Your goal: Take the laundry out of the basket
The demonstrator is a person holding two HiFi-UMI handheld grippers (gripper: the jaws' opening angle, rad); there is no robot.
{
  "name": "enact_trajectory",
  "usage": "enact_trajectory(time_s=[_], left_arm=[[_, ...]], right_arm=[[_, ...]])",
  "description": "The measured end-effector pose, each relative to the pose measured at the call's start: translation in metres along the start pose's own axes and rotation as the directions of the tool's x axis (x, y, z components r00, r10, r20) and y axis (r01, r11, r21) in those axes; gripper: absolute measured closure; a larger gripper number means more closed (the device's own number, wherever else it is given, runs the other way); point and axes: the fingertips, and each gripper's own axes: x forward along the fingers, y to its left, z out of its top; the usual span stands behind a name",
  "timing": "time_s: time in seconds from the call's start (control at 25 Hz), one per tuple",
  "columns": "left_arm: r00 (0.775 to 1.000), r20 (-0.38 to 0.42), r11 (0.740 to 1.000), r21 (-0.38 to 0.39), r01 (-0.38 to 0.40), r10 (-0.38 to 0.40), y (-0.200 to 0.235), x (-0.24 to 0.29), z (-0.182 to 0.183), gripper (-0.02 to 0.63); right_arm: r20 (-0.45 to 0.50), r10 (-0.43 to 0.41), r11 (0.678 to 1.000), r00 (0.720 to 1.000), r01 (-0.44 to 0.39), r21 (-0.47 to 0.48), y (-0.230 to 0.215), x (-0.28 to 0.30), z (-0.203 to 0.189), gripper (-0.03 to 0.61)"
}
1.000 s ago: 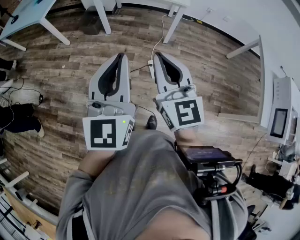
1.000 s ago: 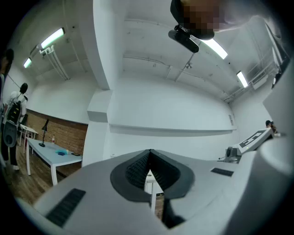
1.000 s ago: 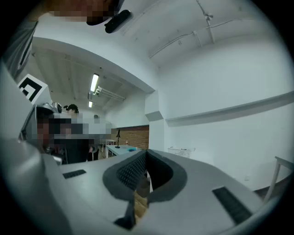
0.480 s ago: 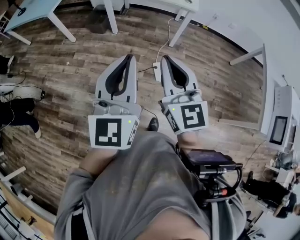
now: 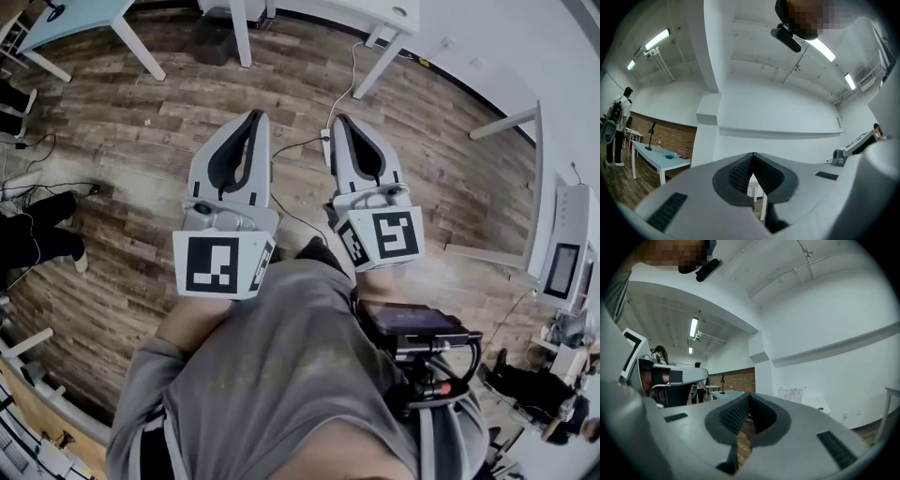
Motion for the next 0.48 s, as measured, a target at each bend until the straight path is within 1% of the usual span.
enact_trajectory(time_s=[0.12, 0.24, 0.48], left_arm=[[1.000, -0.018, 1.000, -0.011, -0.016, 0.016, 0.014, -0.001, -0.007, 0.606], [1.000, -0.029, 1.000, -0.014, -0.009, 0.009, 0.014, 0.007, -0.013, 0.606], [0.999, -0.047, 1.000, -0.023, -0.002, 0.001, 0.022, 0.046, -0.029, 0.606]], right_arm=[[-0.010, -0.008, 1.000, 1.000, 0.008, 0.009, 0.000, 0.006, -0.005, 0.571], [-0.009, -0.021, 1.000, 1.000, 0.021, 0.013, -0.011, 0.010, -0.005, 0.571], [-0.013, -0.034, 0.999, 0.999, 0.035, 0.002, -0.036, 0.038, -0.015, 0.571]])
